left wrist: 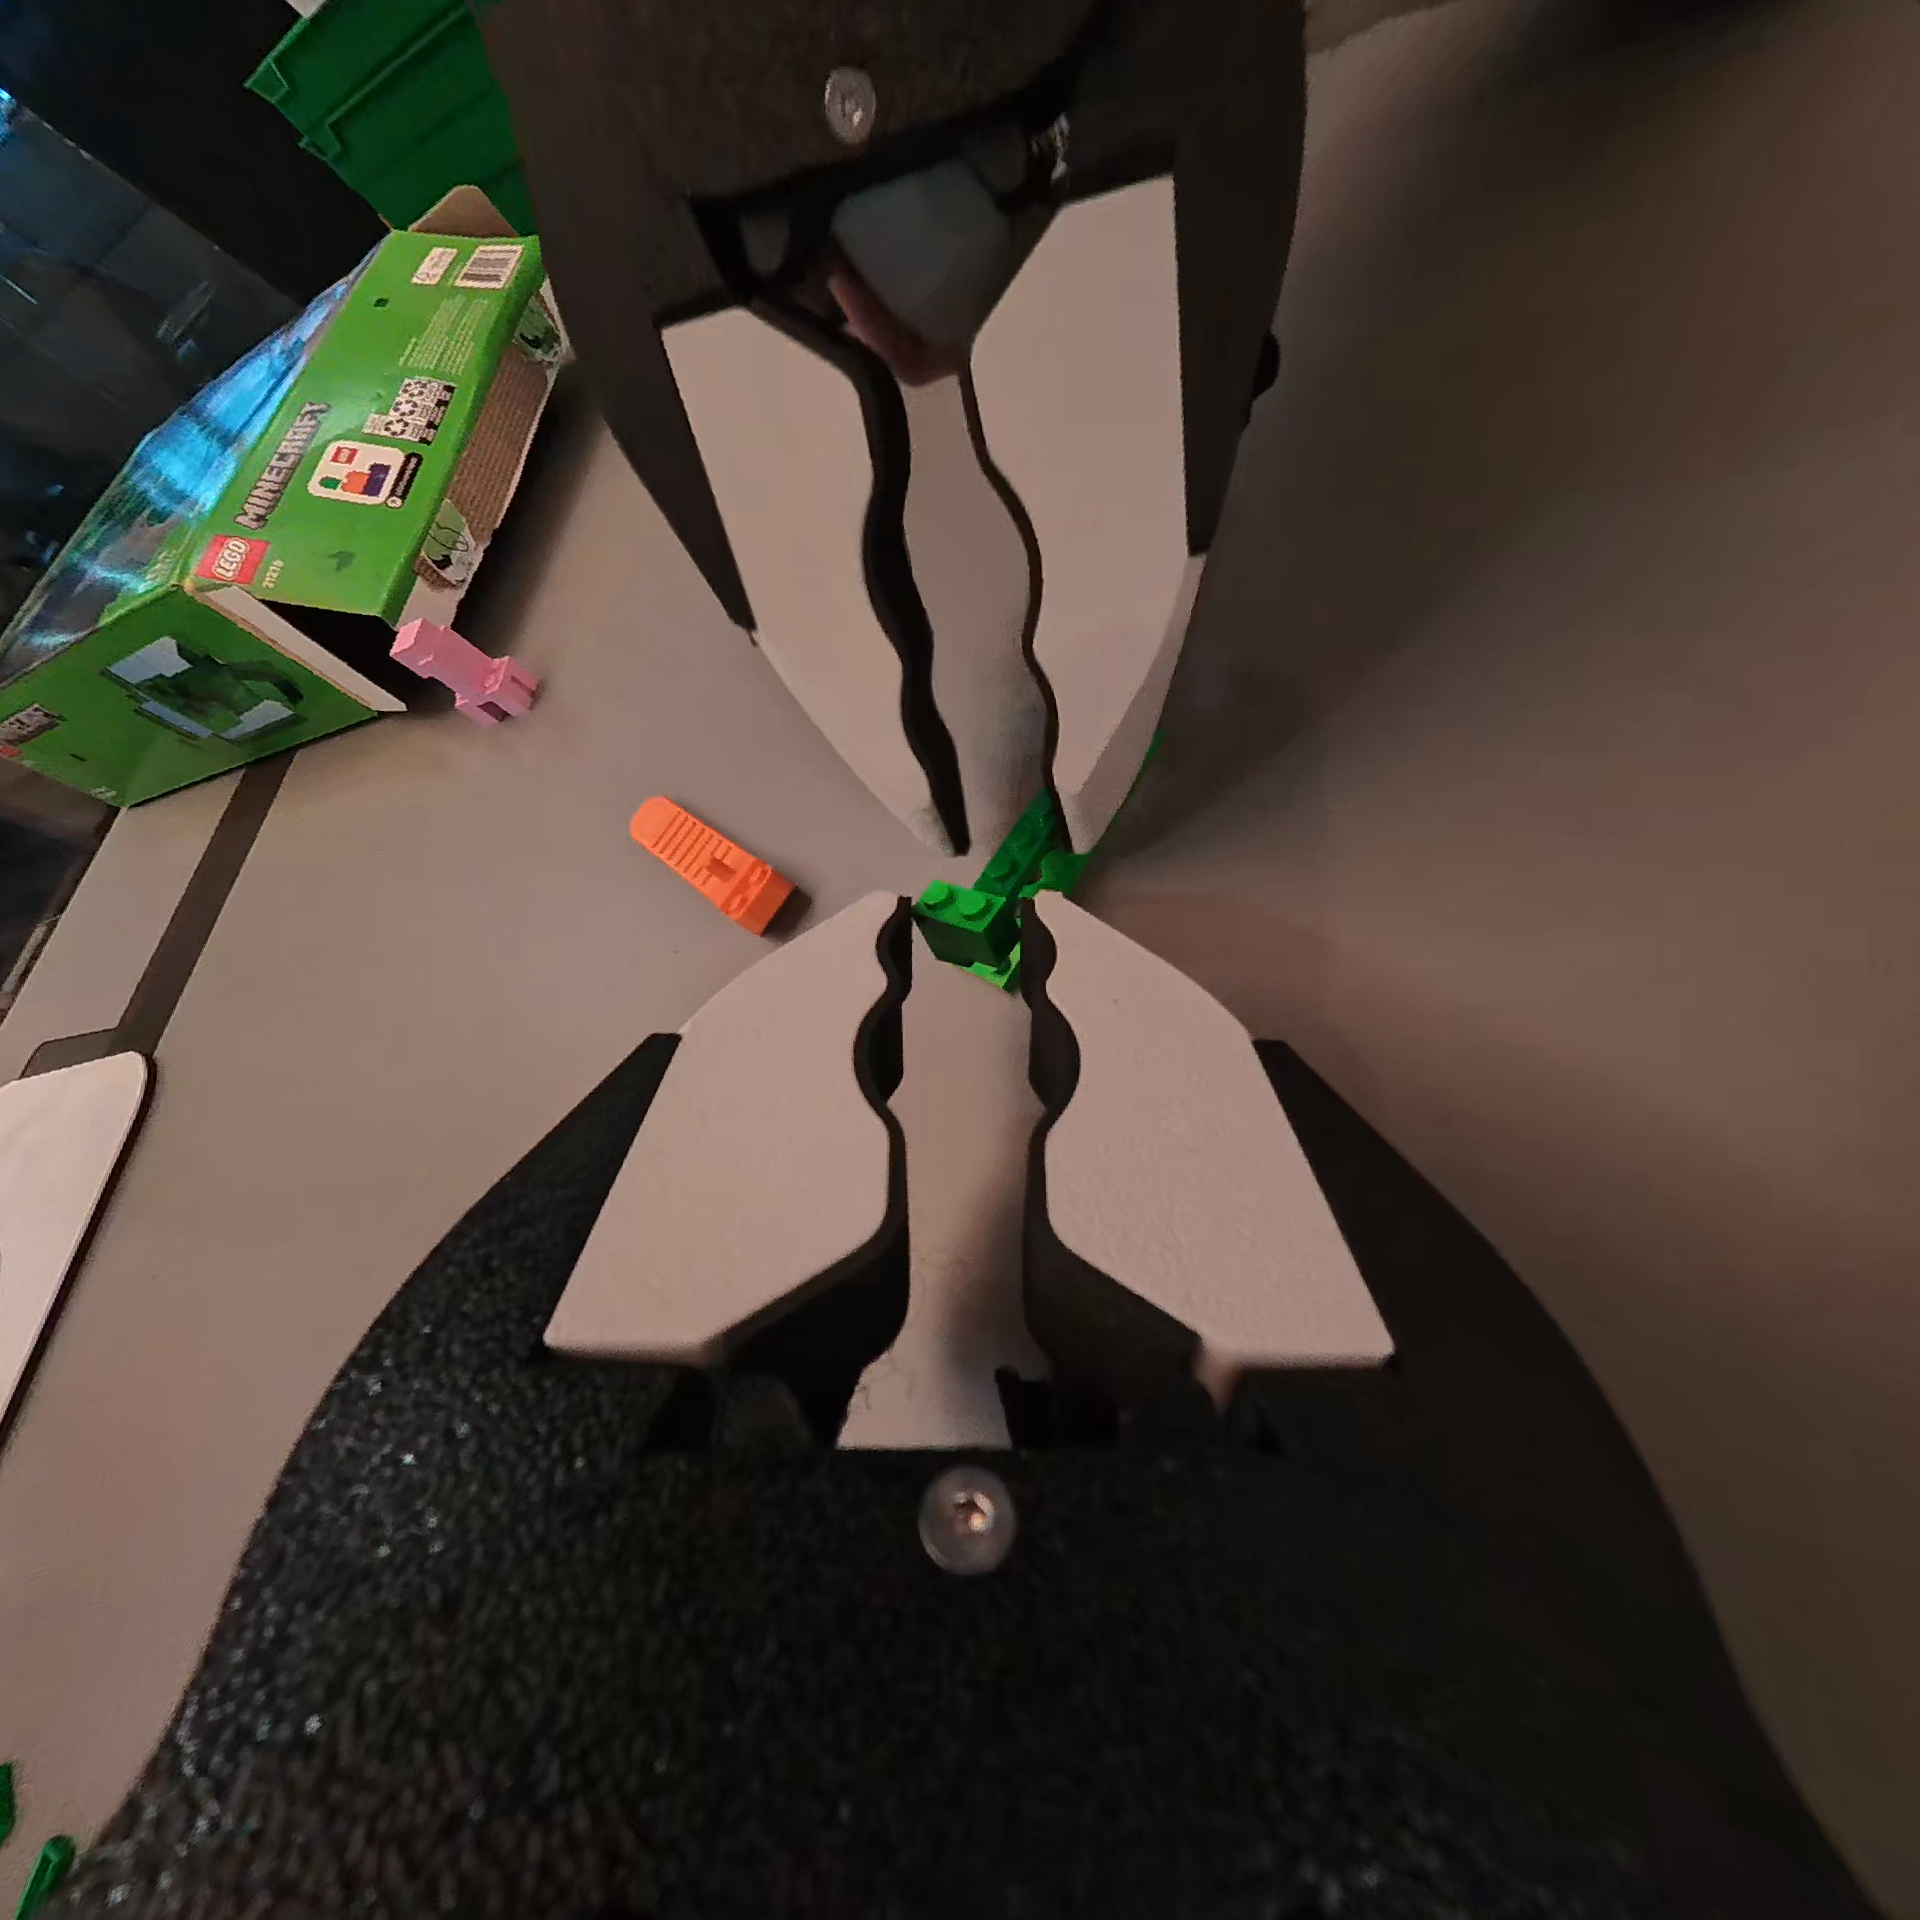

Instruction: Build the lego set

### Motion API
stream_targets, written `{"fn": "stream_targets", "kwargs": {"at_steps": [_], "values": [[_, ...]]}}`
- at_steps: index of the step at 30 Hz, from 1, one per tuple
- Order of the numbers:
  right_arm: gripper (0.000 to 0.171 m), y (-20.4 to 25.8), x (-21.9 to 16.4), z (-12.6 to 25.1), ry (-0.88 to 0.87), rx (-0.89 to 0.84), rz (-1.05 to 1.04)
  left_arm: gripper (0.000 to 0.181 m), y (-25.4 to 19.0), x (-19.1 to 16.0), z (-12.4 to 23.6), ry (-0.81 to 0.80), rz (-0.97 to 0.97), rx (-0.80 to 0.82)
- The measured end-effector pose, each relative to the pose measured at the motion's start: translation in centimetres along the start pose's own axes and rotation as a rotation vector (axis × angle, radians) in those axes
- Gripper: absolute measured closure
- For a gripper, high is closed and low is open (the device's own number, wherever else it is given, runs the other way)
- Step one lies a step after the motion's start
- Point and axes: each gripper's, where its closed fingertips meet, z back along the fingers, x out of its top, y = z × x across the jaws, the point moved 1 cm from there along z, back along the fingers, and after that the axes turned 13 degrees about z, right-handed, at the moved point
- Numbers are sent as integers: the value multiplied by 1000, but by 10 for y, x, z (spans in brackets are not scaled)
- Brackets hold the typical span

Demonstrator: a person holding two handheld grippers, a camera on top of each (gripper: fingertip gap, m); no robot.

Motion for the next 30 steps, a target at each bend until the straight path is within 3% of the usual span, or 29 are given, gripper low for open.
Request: {"fn": "stream_targets", "kwargs": {"at_steps": [4, 9, 18, 30], "values": [[160, 2, -1, -5, 35, 30, -15, 162, 1, -1, 0, 1, 1, 8], [163, -3, -3, -2, 65, 30, -54, 139, 5, 4, 7, -17, 30, 16], [163, -8, -19, 2, 189, 53, -332, 141, 16, -1, 14, 1, 33, 49], [163, -7, -15, 0, 295, 1, -375, 143, 15, -4, 13, 27, -1, 60]]}}
